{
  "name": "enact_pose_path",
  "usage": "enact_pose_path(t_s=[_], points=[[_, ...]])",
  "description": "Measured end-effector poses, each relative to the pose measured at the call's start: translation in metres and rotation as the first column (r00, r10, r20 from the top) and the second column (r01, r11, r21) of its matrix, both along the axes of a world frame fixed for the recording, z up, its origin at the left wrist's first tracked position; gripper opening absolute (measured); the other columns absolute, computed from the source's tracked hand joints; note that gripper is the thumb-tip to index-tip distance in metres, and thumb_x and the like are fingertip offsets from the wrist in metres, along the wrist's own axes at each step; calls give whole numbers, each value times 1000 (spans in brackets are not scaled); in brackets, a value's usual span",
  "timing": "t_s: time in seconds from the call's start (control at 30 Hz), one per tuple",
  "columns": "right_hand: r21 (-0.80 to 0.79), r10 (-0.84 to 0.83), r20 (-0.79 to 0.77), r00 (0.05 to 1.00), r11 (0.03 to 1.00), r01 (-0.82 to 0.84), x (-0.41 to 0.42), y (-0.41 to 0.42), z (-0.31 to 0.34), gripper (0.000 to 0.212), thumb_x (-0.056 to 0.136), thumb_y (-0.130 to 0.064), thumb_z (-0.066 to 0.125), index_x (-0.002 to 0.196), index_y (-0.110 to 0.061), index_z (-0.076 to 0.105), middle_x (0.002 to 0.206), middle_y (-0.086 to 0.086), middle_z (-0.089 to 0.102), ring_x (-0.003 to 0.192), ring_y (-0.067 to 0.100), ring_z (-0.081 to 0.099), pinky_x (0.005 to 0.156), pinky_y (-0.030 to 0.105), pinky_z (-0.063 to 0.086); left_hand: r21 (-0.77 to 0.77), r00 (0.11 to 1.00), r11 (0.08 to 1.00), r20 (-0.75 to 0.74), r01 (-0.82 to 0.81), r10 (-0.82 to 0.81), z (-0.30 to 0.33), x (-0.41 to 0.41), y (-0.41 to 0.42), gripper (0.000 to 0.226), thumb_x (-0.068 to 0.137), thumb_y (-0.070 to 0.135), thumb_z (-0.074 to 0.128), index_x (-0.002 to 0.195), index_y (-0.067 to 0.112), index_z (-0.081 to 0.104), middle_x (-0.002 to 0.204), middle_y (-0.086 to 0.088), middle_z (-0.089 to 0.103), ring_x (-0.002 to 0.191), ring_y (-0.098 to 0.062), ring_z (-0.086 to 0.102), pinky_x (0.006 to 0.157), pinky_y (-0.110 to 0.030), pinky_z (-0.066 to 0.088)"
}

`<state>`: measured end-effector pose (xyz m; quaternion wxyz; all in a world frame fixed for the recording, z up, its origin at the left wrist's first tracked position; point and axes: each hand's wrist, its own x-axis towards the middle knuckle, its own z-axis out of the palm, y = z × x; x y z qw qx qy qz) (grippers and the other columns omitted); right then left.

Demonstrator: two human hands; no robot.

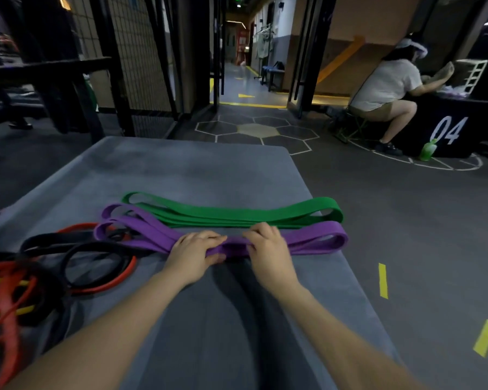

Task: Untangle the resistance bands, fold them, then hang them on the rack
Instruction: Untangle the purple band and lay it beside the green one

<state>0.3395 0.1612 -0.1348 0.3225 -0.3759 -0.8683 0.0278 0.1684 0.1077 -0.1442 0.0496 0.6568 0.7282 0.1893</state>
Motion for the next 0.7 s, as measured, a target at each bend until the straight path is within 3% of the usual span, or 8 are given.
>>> enact_pose_path(t_s=[0.1,0.3,0.37,0.47,0.6,0.7], points=[[-228,-27,-81,996,974,8,-34,-3,-15,24,86,-9,51,104,-10,69,104,9,61,94,33,52,80,41,44,3,1000,1000,-2,-10,10,-2,-1,-1,46,88,42,55,133,34,49,138,14,47,126,-15,42,103,-25,26],[-227,-58,-195,979,974,12,-35,-1,-31,22,87,-13,59,104,-17,71,99,2,65,88,28,56,80,35,39,-25,1000,1000,15,4,-4,-6,-2,0,49,90,46,50,137,36,42,143,15,41,132,-12,35,108,-25,16],[-221,-67,-182,981,975,26,-36,-1,-32,20,86,-13,61,102,-16,72,99,2,66,88,29,57,80,36,39,-27,995,999,100,28,-25,-2,-3,-2,43,94,40,46,135,27,47,142,9,44,133,-13,36,111,-27,14],[-211,-81,-187,979,977,40,-36,-2,-32,16,85,-12,63,97,-13,74,97,3,67,85,31,56,78,38,41,67,959,998,283,-13,-6,12,-18,-7,30,97,18,44,119,6,62,124,-12,59,119,-26,51,105,-31,33],[-191,-82,-199,977,981,44,-33,-3,-32,15,83,-11,66,96,-11,74,96,3,67,84,29,54,74,36,43,262,973,938,9,-226,232,31,-61,-22,33,86,4,52,112,16,66,117,-7,62,110,-29,53,96,-35,41],[-192,-84,-202,976,980,45,-34,-3,-32,16,83,-11,66,97,-12,74,97,3,67,86,29,54,75,37,44,303,889,847,-4,-436,458,45,-91,-38,37,87,15,56,124,17,57,128,-10,51,119,-31,44,101,-36,34]])
